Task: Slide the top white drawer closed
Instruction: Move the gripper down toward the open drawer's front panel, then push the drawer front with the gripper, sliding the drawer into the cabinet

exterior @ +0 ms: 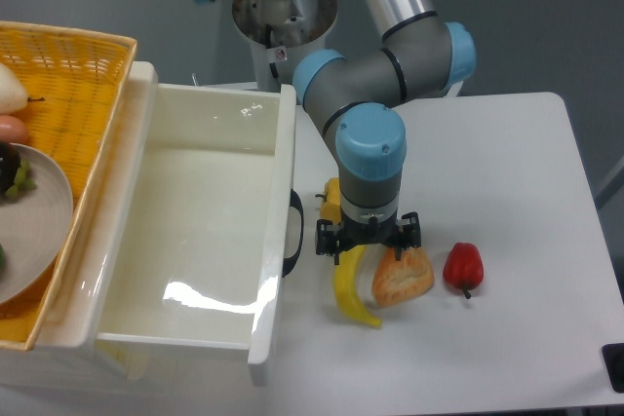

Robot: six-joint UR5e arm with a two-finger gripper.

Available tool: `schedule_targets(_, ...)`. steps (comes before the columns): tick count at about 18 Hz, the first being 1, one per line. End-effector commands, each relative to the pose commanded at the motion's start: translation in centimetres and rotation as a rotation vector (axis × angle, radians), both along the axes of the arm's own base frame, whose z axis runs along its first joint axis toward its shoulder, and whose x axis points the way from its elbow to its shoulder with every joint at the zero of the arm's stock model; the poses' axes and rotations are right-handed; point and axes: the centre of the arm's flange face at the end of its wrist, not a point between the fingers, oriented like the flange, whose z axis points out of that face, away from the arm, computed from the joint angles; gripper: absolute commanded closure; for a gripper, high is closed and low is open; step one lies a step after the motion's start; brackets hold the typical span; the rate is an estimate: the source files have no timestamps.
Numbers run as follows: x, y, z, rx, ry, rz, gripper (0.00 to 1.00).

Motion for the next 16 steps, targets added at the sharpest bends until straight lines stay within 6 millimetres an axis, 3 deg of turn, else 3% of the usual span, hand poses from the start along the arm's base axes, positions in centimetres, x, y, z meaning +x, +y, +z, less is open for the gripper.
schedule_targets(16,2.5,1.6,0.9,0.041,-0.022,-0.035,0.00)
